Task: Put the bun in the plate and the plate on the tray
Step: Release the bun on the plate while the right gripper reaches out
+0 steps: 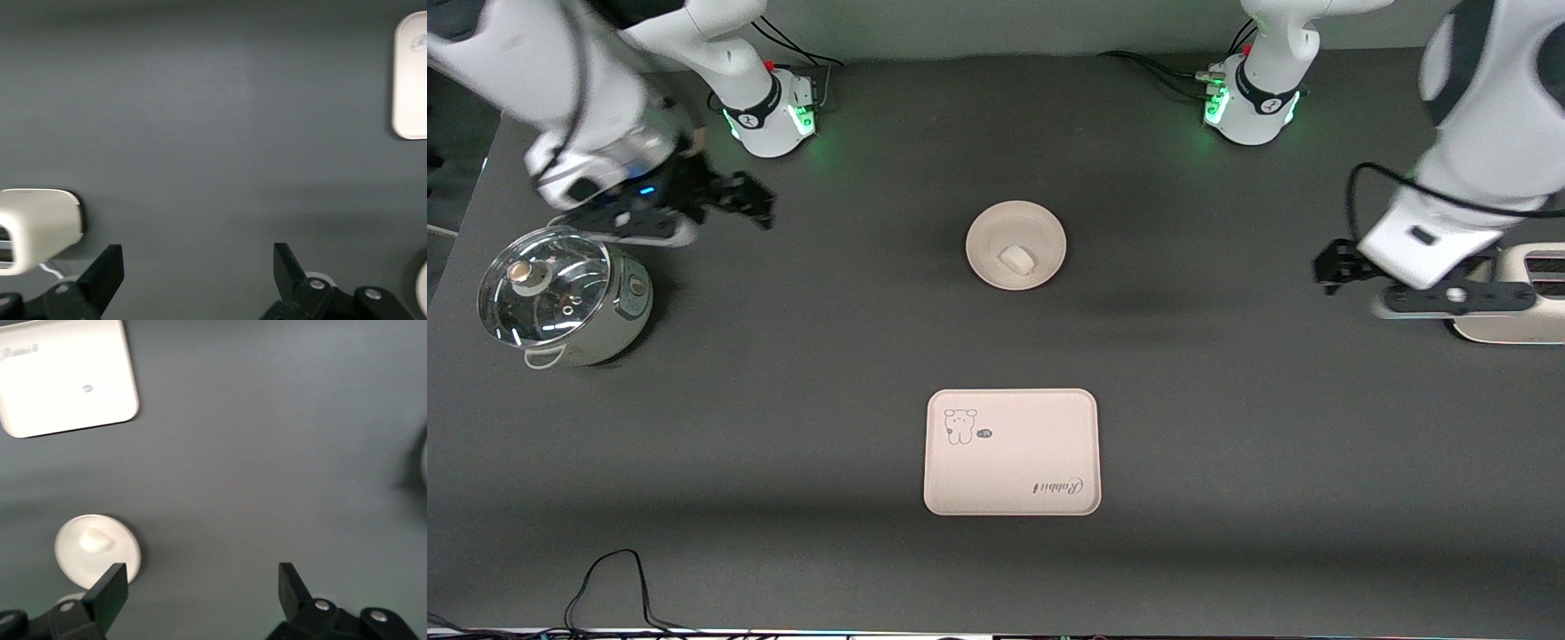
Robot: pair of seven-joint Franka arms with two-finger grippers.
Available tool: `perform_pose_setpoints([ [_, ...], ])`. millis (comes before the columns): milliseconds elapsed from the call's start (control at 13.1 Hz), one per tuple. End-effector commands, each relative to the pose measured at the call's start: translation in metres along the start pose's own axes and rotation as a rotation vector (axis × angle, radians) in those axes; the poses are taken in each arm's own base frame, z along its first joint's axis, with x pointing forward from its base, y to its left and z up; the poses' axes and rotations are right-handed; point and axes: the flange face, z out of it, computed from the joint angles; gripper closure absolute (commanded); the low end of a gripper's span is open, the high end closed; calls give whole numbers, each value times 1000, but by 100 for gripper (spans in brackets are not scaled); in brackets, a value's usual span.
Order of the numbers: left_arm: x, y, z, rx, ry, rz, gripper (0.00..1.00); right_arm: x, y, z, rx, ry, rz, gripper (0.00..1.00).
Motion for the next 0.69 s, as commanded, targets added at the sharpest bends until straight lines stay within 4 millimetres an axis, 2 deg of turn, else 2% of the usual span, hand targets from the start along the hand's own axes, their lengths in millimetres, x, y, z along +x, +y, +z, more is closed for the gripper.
perform_pose_setpoints([
  [0,-6,-57,5,-57,-21,-10,0,-49,-72,17,24,20,77,0],
  [76,-9,-83,10,-118,-27,-36,0,-66,-101,26,27,21,101,0],
  [152,-11,-90,9,-142,-19,-28,0,-80,-128,35,25,19,107,0],
  [305,-13,-88,10,-139,-18,-29,0,-107,-176,57,9,6,64,0],
  [457,-17,-78,11,-147,-22,-31,0,-116,-190,71,42,-7,28,0],
  [610,-22,-70,13,-143,-18,-51,0,-121,-188,87,75,-55,-29,0],
])
